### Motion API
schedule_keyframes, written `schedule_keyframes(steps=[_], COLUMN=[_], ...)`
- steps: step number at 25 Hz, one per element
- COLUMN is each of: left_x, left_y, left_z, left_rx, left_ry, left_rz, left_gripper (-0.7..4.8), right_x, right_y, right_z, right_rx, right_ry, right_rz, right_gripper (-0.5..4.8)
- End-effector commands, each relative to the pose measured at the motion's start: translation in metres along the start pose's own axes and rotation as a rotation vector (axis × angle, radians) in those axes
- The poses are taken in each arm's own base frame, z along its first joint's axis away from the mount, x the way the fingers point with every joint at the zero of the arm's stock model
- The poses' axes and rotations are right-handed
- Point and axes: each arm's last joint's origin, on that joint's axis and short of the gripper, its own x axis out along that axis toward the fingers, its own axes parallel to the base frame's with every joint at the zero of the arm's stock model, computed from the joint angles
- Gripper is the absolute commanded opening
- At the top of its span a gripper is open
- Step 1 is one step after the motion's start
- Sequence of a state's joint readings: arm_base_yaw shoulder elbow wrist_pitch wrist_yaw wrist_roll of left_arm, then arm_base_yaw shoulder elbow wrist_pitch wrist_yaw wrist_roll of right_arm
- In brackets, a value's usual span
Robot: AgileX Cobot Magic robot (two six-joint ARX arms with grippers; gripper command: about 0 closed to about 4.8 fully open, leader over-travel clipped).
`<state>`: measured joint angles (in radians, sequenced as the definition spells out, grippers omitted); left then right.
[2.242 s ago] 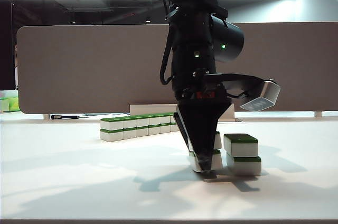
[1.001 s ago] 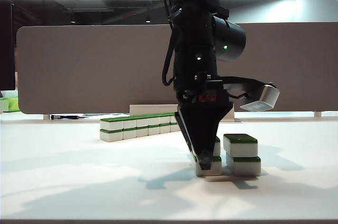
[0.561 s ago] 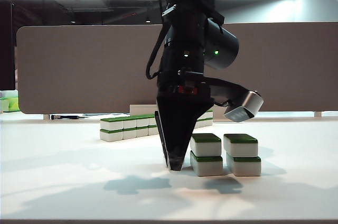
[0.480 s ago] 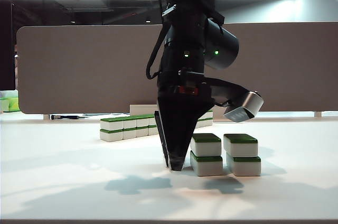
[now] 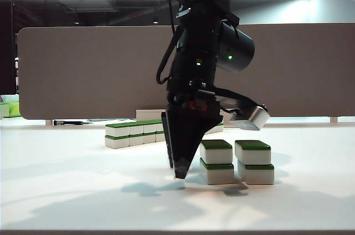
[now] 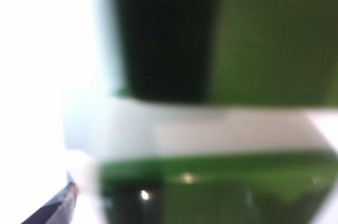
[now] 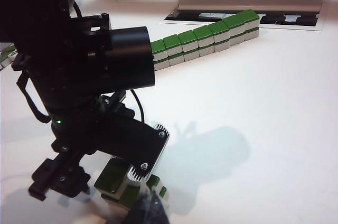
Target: Take a mahjong tile from the mahjong wall and then place it on the table close to you.
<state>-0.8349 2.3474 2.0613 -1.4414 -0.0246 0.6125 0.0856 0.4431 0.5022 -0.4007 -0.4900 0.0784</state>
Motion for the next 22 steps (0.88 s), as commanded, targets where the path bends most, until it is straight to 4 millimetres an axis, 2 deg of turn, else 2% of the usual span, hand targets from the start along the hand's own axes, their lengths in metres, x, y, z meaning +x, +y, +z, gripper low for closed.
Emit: schedule_keyframes(steps=[1,10,18,22], left_x=[-0.005,-0.028,-0.051,-0.063], left_y=[0.003,0.005,0.008,0.007], left_z=[0.003,-0.002,-0.018,-0.025], left_rx=[-0.007,-0.029,-0.061,-0.074], left_ry=[-0.025,-0.027,-0.068,-0.089], left_rz=[0.019,0.14,0.182,0.206], left_gripper=[3.73,3.72,3.72,3.71], right_x=[-0.001,-0.001,-0.002,-0.002], right_y=[0.001,0.001,0.0,0.002], right_z=[0.003,0.002,-0.014,-0.014], right_rx=[-0.01,-0.008,0.077,0.081], right_ry=[-0.019,-0.014,0.146,0.149], right_rz=[0.0,0.002,0.001,0.042], right_gripper=[-0.01,-0.01,-0.01,-0.01])
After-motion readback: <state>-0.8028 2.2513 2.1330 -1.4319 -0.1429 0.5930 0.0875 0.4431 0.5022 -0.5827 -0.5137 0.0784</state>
